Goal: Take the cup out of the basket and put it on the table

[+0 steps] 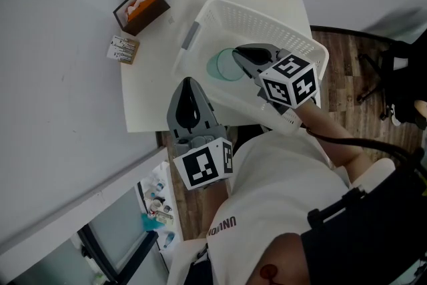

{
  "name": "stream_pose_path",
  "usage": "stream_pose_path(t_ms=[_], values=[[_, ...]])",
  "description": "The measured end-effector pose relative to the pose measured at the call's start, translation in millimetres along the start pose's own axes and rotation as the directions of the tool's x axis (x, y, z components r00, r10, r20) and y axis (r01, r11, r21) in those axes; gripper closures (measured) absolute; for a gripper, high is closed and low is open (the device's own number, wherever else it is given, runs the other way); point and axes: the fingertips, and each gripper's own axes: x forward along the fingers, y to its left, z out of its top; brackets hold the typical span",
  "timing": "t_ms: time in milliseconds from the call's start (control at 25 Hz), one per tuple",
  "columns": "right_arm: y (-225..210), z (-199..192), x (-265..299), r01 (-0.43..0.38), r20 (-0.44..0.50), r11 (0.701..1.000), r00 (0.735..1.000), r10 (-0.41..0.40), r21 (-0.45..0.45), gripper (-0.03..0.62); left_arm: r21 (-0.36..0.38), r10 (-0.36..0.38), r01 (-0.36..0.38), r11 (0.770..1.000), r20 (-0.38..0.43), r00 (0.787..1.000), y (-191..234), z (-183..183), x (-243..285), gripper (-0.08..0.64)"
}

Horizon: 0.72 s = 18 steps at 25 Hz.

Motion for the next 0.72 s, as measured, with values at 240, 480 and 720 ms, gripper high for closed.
stream_pose_path(t_ms=[240,480,720], values=[[-2,8,-7,0.005,0.031,1.000,1.000,-0.005,0.006,0.555,0.003,-0.002,0.002,1.000,0.000,1.000,-1,1,0,0.548],[-2,16,-15,0.003,0.068,1.000,0.998,-0.004,0.023,0.555,0.009,-0.006,0.006,1.000,-0.001,1.000,-3,1,0,0.548],[-1,18,-21,-0.002,0.080,0.999,0.997,-0.001,0.038,0.555,0.018,-0.014,0.014,1.000,0.000,1.000,-5,2,1,0.548]])
